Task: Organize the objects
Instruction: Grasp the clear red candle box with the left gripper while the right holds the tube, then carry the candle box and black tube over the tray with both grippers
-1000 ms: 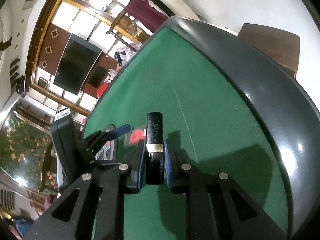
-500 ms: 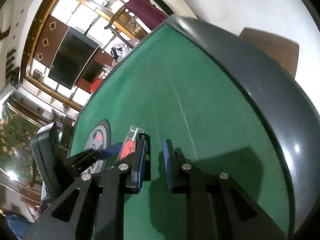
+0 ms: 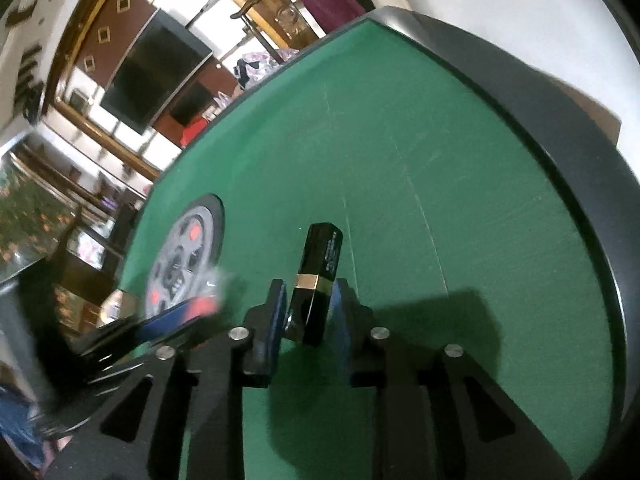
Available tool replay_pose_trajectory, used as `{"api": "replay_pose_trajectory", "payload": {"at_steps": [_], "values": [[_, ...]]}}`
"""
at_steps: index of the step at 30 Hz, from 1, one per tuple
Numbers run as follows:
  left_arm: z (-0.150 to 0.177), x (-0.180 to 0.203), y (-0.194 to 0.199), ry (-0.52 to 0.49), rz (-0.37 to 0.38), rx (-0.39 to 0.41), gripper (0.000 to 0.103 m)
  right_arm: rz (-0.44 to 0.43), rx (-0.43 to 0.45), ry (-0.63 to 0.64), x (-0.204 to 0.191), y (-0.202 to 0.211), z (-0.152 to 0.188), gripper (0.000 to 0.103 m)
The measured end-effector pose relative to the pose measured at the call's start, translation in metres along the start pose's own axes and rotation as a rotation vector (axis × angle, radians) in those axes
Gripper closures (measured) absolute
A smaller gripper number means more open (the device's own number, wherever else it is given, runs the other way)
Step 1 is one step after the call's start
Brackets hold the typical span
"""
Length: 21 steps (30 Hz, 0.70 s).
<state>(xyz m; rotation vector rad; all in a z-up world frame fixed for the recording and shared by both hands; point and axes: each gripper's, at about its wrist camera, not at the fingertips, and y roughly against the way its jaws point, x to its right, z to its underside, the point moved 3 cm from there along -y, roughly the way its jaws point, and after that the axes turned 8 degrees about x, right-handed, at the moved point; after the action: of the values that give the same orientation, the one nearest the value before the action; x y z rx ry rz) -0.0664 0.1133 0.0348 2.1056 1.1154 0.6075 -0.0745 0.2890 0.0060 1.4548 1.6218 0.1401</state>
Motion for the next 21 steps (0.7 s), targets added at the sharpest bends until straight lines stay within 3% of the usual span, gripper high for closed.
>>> {"api": "replay_pose_trajectory", "payload": {"at_steps": [4, 9, 12, 15, 21], "values": [[0.013, -0.008, 0.035, 0.028, -0.063, 0.041, 0.080, 0.102, 0.016, 0.058, -0.008, -0.010, -0.002, 0.067], [0.035, -0.022, 0.084, 0.070, -0.153, 0.090, 0.080, 0.295, -0.006, 0.216, -0.031, -0.027, -0.001, 0.067], [0.043, -0.038, 0.097, 0.096, -0.213, 0.114, 0.080, 0.419, -0.011, 0.340, -0.043, -0.036, 0.007, 0.087], [0.060, -0.057, 0.116, 0.131, -0.246, 0.130, 0.080, 0.409, -0.009, 0.350, -0.044, -0.031, 0.018, 0.088], [0.092, -0.083, 0.153, 0.193, -0.278, 0.172, 0.080, 0.308, -0.004, 0.273, -0.048, 0.000, 0.047, 0.088]]}}
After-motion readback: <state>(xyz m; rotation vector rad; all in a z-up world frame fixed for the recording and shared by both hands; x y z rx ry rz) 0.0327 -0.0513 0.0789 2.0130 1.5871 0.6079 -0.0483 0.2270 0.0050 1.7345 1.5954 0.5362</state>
